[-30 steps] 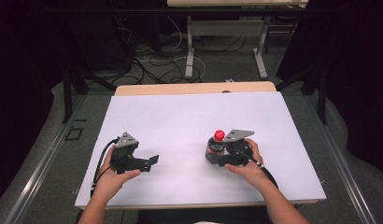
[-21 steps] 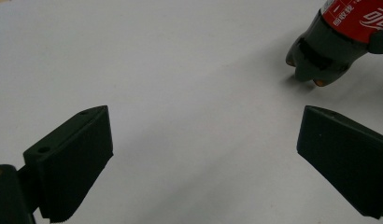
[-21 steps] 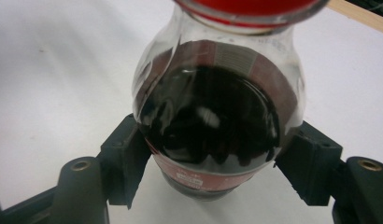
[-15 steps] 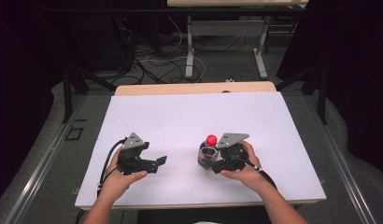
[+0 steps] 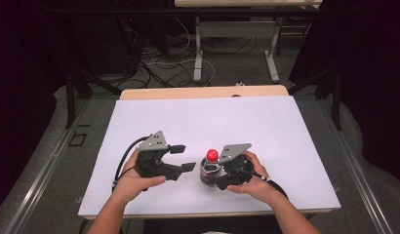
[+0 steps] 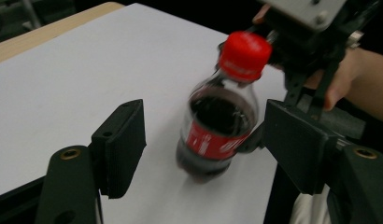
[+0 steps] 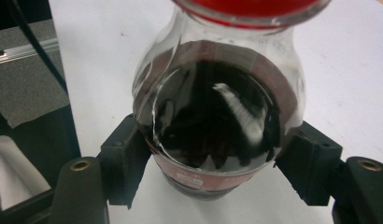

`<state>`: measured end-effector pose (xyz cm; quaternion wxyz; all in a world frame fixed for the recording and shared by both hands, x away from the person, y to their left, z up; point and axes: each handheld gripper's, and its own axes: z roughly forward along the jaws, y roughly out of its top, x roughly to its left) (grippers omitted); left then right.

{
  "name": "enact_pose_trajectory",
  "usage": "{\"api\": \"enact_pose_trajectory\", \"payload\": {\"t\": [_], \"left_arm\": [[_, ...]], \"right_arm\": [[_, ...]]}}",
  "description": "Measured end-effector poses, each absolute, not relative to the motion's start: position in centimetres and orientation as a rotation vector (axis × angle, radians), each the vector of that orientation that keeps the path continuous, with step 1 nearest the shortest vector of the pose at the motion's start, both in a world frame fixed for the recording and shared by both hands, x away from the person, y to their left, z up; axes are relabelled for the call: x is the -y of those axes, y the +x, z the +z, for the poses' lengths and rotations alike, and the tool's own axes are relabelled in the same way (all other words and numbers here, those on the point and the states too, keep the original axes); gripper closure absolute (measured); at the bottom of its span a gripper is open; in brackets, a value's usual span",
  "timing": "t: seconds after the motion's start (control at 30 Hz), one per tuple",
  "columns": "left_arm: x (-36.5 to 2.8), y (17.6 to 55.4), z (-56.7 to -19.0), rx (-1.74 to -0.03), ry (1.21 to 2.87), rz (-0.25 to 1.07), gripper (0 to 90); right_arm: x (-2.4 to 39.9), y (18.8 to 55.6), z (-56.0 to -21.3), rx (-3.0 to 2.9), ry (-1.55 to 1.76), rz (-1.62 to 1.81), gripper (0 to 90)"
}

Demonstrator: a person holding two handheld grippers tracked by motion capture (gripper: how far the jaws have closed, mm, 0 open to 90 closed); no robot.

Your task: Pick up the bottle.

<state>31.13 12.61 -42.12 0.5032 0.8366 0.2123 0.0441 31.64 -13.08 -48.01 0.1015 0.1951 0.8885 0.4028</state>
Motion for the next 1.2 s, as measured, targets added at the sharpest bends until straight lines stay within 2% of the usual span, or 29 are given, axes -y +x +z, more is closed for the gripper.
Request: {"api": "enact_pose_trajectory", "payload": {"t": [0.17, 0.73, 1.2], "left_arm": [[-10.7, 31.5, -41.0, -0.471, 2.051, 0.047, 34.6], [-7.9, 32.1, -40.5, -0.365, 2.147, -0.019, 60.0], [-8.4, 31.4, -40.5, -0.446, 2.097, 0.052, 61.6]], "right_arm": [[12.7, 31.3, -48.0, -2.642, 0.546, 1.187, 30.5], [11.9, 30.5, -48.0, -2.71, 0.484, 1.181, 30.6], [12.0, 30.6, -48.1, -2.664, 0.523, 1.234, 31.0]]}}
